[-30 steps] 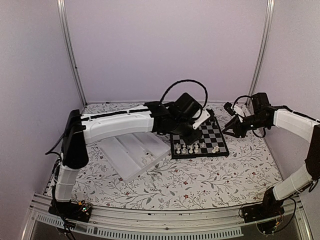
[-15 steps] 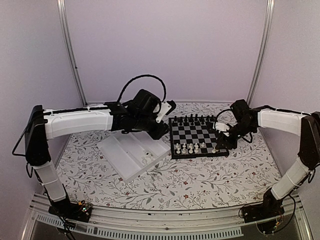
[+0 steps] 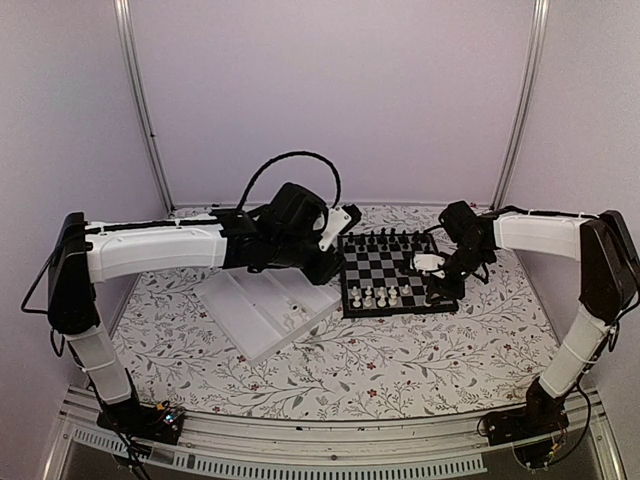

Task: Set up the chess pieces on the board
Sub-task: Adjust the chess piece on the chessboard.

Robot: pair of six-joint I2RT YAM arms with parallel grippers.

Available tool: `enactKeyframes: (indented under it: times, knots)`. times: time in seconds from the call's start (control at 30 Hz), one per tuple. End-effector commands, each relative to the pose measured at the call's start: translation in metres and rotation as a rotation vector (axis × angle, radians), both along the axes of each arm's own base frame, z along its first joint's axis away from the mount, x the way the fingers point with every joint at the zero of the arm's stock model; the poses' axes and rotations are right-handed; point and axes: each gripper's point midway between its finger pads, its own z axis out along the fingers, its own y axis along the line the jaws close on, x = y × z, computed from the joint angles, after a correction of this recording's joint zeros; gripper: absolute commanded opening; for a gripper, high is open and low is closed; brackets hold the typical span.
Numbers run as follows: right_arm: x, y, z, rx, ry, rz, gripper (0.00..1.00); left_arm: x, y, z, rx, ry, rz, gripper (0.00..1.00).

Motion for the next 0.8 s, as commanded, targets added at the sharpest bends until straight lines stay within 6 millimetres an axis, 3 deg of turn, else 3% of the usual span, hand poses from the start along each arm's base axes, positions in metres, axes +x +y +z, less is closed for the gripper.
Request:
enactKeyframes:
  times: [0.0, 0.43, 0.77]
  knots:
    - [0.003, -0.003, 0.001, -0.033, 0.001, 0.010, 0.28, -0.005, -0.005, 0.018, -0.038, -0.026, -0.021, 0.50]
    - [0.013, 0.002, -0.005, -0.026, -0.002, -0.006, 0.22, -0.009, -0.008, 0.015, -0.032, -0.017, -0.036, 0.50]
    - [0.015, 0.016, -0.004, 0.016, 0.017, 0.009, 0.10, -0.010, -0.008, 0.013, -0.020, -0.016, -0.037, 0.50]
